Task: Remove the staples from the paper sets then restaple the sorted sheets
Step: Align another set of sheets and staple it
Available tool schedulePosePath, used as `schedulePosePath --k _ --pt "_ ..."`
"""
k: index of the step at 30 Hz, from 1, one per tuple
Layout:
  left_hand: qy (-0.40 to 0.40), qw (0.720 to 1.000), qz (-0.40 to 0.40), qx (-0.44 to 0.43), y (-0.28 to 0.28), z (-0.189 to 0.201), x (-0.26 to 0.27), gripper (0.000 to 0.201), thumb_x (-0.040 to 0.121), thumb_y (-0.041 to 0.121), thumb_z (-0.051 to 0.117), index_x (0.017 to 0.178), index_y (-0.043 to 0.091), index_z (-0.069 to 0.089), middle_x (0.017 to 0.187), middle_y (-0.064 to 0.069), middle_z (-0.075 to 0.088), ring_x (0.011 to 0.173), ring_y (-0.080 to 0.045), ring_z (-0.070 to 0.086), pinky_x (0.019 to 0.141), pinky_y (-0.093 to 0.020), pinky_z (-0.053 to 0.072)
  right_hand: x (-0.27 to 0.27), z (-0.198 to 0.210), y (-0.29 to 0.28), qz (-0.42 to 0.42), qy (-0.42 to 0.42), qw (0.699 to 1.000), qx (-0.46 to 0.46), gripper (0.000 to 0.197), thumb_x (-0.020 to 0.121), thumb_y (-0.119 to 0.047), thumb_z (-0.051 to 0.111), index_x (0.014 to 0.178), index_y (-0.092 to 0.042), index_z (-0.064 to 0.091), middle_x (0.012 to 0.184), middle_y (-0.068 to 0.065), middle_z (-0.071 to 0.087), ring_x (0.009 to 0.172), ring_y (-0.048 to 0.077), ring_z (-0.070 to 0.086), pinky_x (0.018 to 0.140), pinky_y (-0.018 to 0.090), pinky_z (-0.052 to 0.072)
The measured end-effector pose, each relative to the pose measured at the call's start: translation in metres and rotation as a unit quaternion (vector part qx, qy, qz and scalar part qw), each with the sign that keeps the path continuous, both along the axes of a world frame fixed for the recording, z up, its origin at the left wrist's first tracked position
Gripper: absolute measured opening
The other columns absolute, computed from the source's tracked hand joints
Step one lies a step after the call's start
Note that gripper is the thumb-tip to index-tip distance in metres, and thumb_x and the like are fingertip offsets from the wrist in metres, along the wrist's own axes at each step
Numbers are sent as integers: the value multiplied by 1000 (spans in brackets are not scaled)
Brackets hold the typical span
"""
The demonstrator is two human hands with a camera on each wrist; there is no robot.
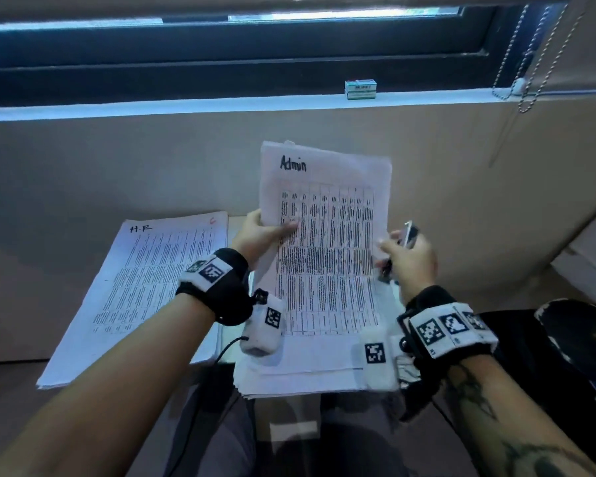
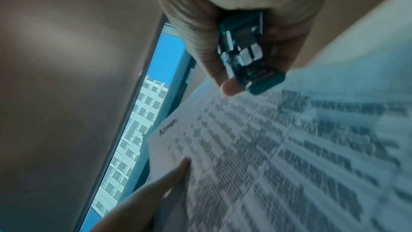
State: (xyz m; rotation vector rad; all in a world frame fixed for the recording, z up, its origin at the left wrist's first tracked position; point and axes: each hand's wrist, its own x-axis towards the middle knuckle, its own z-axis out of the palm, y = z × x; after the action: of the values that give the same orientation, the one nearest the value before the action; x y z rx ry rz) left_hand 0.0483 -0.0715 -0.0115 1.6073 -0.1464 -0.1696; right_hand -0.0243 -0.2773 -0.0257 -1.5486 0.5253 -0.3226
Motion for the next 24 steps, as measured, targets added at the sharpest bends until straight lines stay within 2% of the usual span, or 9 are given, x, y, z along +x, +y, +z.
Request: schedulePosePath --k 2,4,6,8,11,13,15,19,24 --pt "-11 998 -21 -51 5 10 -4 30 70 11 71 96 5 57 79 -1 68 66 -5 66 61 -14 52 4 17 -12 -25 -23 999 -18 10 90 -13 59 87 -14 50 77 3 58 61 15 59 68 39 57" --pt "-30 997 -43 -62 10 17 -5 47 58 25 78 97 6 58 74 3 71 67 -4 66 62 -16 52 6 29 -17 28 -29 999 26 9 92 -15 57 89 -15 48 81 5 57 62 17 59 70 42 56" --pt "-53 996 -50 -56 14 25 -7 47 60 26 81 98 7 61 79 1 71 72 -9 65 67 -23 55 5 39 -14 78 -35 995 53 12 92 -17 56 98 -10 50 83 5 56 60 17 58 71 44 55" --pt "-76 995 -23 -63 13 38 -13 41 68 19 78 102 3 62 86 -6 69 73 -13 65 72 -31 56 1 50 -4 67 -74 994 51 9 91 -16 57 89 -11 50 77 7 55 58 18 56 69 49 55" --pt "-182 981 59 -31 4 67 -30 23 81 11 69 103 5 63 87 -3 69 72 -8 68 70 -27 55 -12 69 16 -18 -180 983 -34 22 92 -14 55 74 -18 43 69 -4 54 53 14 59 55 36 54" --pt "-270 958 94 1 -4 84 -46 17 82 19 69 98 18 64 91 0 70 82 -11 69 75 -25 55 -27 83 30 -50 -257 963 -70 30 92 -12 55 69 -21 38 60 -15 52 49 11 58 50 29 51" --pt "-310 944 112 10 -7 92 -61 22 81 24 71 100 16 64 94 0 70 86 -13 68 76 -23 55 -45 88 39 -54 -290 952 -83 31 92 -12 55 70 -25 39 58 -20 52 50 12 59 49 28 51" --pt "-267 958 108 15 1 82 -80 49 67 39 73 108 16 63 95 7 71 86 -3 68 78 -24 55 -64 69 34 -35 -260 962 -70 25 92 -13 56 74 -23 42 68 -8 54 49 12 61 44 22 48" --pt "-252 963 89 -41 12 90 -67 52 57 51 79 95 25 55 98 5 67 92 -13 66 84 -38 54 -66 44 23 -32 -207 976 -63 36 93 -10 53 68 -26 33 65 -6 38 50 19 54 41 18 42"
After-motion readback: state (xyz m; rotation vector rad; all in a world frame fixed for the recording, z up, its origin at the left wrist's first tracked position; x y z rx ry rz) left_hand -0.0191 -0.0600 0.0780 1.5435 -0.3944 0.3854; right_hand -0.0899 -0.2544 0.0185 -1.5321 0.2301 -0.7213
